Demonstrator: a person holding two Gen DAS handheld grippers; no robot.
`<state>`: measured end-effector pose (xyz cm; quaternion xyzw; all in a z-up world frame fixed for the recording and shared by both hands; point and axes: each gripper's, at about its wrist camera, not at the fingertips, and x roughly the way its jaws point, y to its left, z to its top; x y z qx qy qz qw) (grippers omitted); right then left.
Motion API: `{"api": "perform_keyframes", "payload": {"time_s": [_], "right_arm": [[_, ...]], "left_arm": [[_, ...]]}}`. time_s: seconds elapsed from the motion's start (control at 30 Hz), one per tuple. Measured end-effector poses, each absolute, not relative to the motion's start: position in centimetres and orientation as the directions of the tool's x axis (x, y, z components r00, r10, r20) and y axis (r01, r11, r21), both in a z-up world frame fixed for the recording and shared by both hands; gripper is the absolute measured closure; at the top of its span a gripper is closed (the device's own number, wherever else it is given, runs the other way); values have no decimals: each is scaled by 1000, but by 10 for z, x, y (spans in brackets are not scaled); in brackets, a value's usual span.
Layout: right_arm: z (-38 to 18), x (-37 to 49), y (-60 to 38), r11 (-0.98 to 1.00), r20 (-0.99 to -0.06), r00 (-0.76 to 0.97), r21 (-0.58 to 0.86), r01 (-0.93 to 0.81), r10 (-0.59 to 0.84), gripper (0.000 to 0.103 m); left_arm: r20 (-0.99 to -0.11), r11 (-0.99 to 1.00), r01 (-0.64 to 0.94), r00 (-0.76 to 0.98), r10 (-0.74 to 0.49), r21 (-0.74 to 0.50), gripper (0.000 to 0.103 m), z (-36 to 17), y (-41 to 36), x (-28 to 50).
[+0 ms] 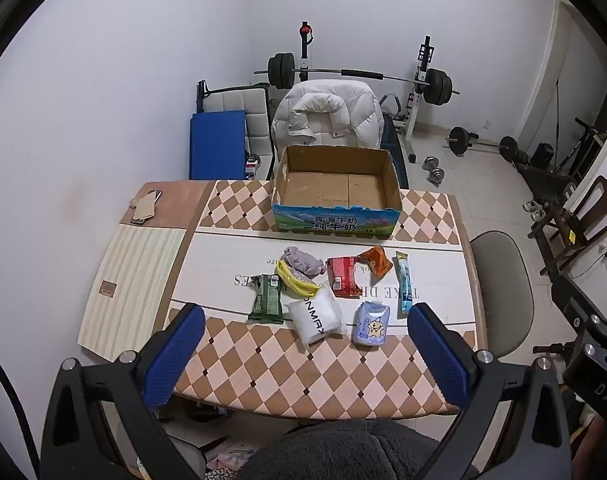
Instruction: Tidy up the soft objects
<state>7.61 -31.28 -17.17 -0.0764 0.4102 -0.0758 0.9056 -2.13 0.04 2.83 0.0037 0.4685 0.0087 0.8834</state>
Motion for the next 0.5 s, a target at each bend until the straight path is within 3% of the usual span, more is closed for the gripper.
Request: {"api": "perform_keyframes", "payload": {"time_s": [0.5], "right_arm": [[-168,78,-312,980,-757,625,-188,69,-189,0]], "left_arm": [[-825,1000,-13,565,15,9,0,31,1,-15]]}}
